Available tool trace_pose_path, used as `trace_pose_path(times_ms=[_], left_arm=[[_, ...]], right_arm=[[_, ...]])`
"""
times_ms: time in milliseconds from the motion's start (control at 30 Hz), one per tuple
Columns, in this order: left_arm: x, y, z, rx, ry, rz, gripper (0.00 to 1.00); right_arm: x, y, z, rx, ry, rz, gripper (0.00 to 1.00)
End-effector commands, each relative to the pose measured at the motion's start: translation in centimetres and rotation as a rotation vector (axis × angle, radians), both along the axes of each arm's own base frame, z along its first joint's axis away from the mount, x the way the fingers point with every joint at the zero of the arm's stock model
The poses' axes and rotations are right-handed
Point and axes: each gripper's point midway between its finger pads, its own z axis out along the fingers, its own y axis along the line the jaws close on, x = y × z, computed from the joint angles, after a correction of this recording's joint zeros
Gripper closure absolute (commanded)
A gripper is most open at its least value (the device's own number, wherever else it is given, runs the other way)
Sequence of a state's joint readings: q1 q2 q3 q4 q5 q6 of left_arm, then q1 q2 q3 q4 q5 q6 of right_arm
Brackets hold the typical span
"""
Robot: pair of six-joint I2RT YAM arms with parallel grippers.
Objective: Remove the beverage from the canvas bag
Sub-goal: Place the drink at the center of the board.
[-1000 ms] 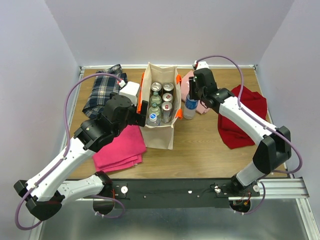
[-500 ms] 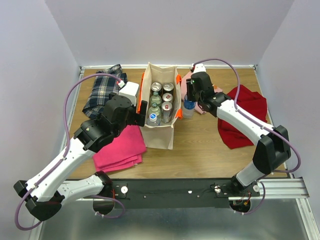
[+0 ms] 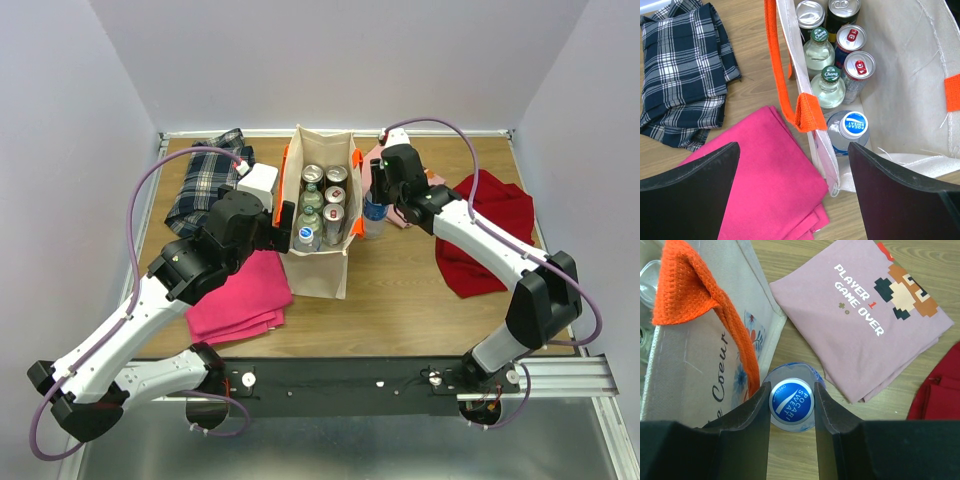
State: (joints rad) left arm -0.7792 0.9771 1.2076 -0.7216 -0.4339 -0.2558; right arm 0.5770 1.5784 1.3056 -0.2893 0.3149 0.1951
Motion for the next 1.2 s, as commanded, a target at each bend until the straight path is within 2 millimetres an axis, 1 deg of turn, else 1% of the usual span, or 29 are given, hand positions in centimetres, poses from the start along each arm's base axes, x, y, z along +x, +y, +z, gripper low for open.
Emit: trace_pose_path(times_ms=[0, 100, 233, 300, 367, 400, 433, 600, 633, 733, 767, 867, 900, 967, 1000, 1067, 1100, 1133, 1167], left_arm=[[-0.1, -0.1, 0.3, -0.02, -0.006, 0.002, 0.01], [-0.1, -0.2, 0.4, -0.023, -0.008, -0.001, 0.01], [-0.1, -0.2, 0.4, -0.022, -0.005, -0.004, 0.01], [-0.1, -0.2, 0.3, -0.023, -0.004, -0.004, 0.01], [-0.1, -0.3, 0.3, -0.022, -0.003, -0.004, 0.01], [-0.1, -0.3, 0.3, -0.024, -0.004, -0.006, 0.01], [-0.1, -0.3, 0.3, -0.024, -0.004, -0.006, 0.01], [-0.2, -0.5, 0.1, -0.022, 0.003, -0.018, 0.01], [-0.2, -0.6, 0.0, -0.017, 0.005, -0.026, 0.01], [-0.4, -0.9, -0.5, -0.009, 0.017, -0.052, 0.01], [-0.5, -0.9, -0.6, -0.008, 0.021, -0.058, 0.01], [-0.8, -1.0, -1.1, -0.012, 0.027, -0.072, 0.01], [-0.8, -1.0, -1.2, -0.011, 0.03, -0.073, 0.01], [-0.9, -1.0, -1.5, -0.006, 0.035, -0.076, 0.01], [-0.9, -1.0, -1.6, -0.003, 0.037, -0.078, 0.01], [-1.0, -1.0, -2.0, 0.008, 0.046, -0.083, 0.01], [-1.0, -1.1, -2.3, 0.012, 0.056, -0.089, 0.01], [-1.2, -1.1, -2.9, 0.024, 0.071, -0.094, 0.01], [-1.3, -1.0, -3.2, 0.031, 0.08, -0.095, 0.01]], right_arm=[[-0.2, 1.1, 3.0, 0.079, -0.049, 0.022, 0.63], [-0.4, 1.0, 2.9, 0.076, -0.04, 0.017, 0.63], [-0.5, 0.6, 2.8, 0.065, -0.03, 0.005, 0.58], [-0.7, 0.6, 2.7, 0.061, -0.027, 0.004, 0.5], [-0.7, 0.3, 2.9, 0.059, -0.032, -0.01, 0.48], [-0.8, 0.2, 3.1, 0.06, -0.036, -0.009, 0.39], [-0.8, 0.2, 3.2, 0.063, -0.038, -0.008, 0.36], [-1.0, -0.2, 4.1, 0.068, -0.052, -0.025, 0.35], [-1.1, -0.2, 4.8, 0.078, -0.063, -0.028, 0.35], [-1.4, -0.6, 6.0, 0.093, -0.078, -0.039, 0.35], [-1.6, -0.7, 7.2, 0.105, -0.094, -0.039, 0.35], [-2.1, -0.9, 9.5, 0.13, -0.118, -0.036, 0.34], [-2.3, -0.9, 10.5, 0.145, -0.131, -0.032, 0.32], [-2.8, -1.0, 11.5, 0.16, -0.13, -0.022, 0.29], [-3.1, -0.9, 12.8, 0.184, -0.148, -0.019, 0.28], [-3.6, -0.7, 13.6, 0.208, -0.139, -0.003, 0.25], [-3.7, -0.5, 14.8, 0.233, -0.148, 0.0, 0.23], [-4.0, 0.1, 15.1, 0.243, -0.132, 0.032, 0.23], [-4.4, 0.4, 14.9, 0.238, -0.106, 0.055, 0.23]])
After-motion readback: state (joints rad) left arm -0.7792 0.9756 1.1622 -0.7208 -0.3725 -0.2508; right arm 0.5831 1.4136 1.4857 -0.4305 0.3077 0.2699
